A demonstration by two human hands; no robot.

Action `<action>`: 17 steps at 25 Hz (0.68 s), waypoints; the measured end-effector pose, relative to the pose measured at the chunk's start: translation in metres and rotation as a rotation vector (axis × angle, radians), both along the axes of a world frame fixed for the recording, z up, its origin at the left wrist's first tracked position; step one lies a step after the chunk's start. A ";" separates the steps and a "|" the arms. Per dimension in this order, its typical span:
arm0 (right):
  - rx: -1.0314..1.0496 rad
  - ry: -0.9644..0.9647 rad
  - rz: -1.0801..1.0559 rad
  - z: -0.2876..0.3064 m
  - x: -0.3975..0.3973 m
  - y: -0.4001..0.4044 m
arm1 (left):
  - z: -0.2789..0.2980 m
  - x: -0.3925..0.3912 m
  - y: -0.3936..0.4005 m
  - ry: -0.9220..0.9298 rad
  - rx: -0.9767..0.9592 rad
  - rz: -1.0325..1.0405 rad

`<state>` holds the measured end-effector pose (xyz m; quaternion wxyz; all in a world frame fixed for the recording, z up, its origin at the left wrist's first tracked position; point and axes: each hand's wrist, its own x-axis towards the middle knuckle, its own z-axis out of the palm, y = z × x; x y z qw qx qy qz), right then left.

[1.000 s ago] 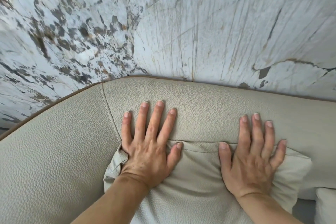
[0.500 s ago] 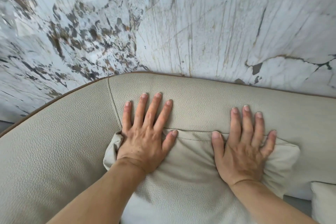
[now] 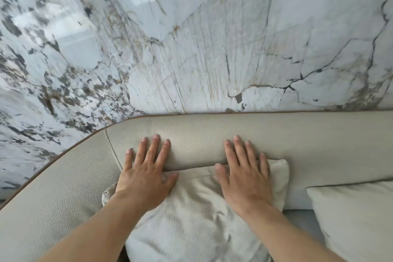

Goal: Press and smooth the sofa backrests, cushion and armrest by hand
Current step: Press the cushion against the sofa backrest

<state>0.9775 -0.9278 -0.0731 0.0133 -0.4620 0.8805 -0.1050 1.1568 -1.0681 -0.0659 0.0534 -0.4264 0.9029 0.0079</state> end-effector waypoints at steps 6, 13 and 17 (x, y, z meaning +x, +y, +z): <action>0.110 -0.015 -0.145 0.012 0.039 0.024 | 0.013 0.012 -0.005 0.132 0.079 -0.098; 0.166 -0.064 -0.413 0.042 0.095 0.031 | 0.026 0.047 -0.021 0.122 0.098 -0.382; 0.182 -0.100 -0.536 0.073 0.123 0.043 | 0.048 0.059 -0.018 0.058 0.123 -0.486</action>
